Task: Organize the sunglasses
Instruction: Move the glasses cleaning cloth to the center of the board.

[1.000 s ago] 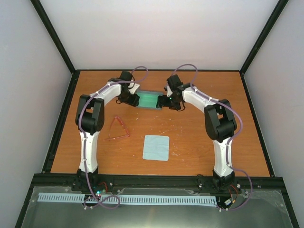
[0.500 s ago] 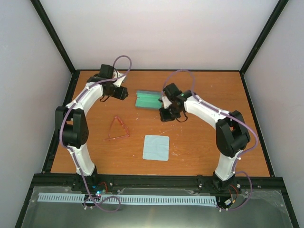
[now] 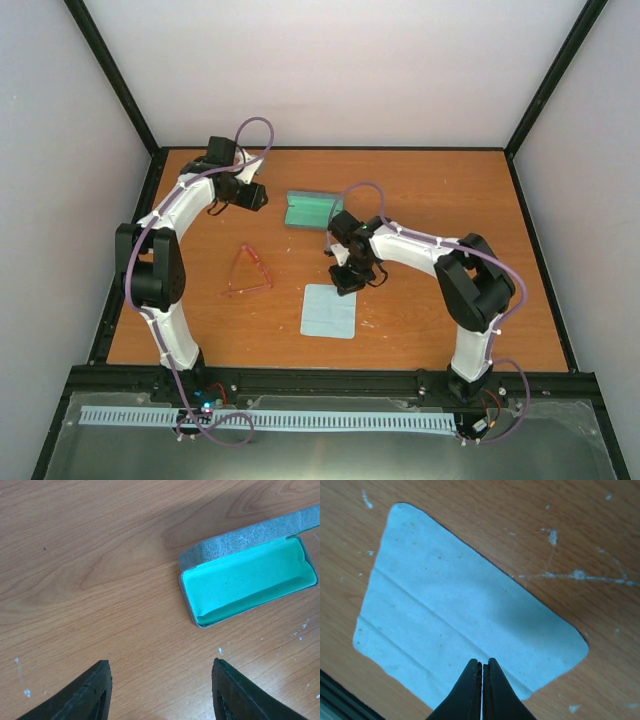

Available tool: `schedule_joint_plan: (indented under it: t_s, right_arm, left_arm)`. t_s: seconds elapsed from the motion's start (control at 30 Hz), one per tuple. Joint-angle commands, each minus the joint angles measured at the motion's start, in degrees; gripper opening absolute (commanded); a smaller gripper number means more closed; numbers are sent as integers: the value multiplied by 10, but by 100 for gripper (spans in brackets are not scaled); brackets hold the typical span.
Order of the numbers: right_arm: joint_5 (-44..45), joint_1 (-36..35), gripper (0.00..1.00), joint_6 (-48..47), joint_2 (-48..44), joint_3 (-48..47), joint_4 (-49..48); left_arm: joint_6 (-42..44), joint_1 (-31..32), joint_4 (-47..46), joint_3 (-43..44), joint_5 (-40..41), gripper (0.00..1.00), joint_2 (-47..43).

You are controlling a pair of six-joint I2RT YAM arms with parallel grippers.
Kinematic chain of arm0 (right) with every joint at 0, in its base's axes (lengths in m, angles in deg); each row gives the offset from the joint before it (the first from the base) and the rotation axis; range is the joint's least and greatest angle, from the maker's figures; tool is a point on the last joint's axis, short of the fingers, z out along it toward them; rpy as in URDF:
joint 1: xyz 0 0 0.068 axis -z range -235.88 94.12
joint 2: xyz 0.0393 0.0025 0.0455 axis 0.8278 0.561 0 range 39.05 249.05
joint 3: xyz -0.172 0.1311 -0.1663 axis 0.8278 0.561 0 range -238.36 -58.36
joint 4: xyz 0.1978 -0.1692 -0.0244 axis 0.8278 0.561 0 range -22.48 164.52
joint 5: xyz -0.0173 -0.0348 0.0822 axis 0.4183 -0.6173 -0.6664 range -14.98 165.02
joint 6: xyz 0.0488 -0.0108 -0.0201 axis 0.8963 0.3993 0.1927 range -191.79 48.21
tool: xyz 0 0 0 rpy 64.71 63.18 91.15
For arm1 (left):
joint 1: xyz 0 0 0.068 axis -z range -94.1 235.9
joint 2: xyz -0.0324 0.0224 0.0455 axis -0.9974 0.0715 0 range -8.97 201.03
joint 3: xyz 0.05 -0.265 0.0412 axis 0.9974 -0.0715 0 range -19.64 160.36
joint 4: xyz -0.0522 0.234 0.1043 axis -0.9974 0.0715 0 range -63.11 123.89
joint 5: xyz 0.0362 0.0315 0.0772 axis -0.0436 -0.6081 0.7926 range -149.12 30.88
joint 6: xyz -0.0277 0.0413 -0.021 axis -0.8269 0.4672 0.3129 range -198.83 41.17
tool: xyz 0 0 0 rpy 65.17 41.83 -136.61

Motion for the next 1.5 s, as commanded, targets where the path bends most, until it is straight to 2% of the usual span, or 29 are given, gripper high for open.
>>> schedule_joint_plan:
  t_s: [0.0, 0.3, 0.63, 0.8, 0.93, 1.0, 1.23, 1.37, 1.47]
  right_arm:
    - [-6, -7, 3, 2, 40, 0, -29]
    - [17, -7, 3, -1, 110, -43, -23]
    - [48, 36, 3, 21, 139, -67, -20]
    - [53, 72, 3, 22, 143, -84, -15]
    - [60, 82, 3, 12, 152, -105, -2]
    - [66, 85, 7, 9, 155, -114, 1]
    - [48, 89, 42, 5, 113, -133, -3]
    - [82, 91, 42, -3, 71, -148, 11]
    - [106, 108, 34, -14, 55, -140, 10]
  left_arm:
    - [15, -1, 0, 17, -18, 56, 7]
    - [61, 2, 26, 8, -112, 53, 2]
    - [102, 38, 50, -7, -149, 52, -5]
    - [119, 47, 60, 1, -160, 31, 2]
    - [133, 55, 62, 0, -166, 30, 5]
    - [142, 61, 62, -2, -168, 30, 8]
    - [160, 78, 46, 2, -173, 30, 26]
    - [157, 85, 36, 12, -164, 30, 39]
    - [151, 87, 28, 20, -162, 30, 47]
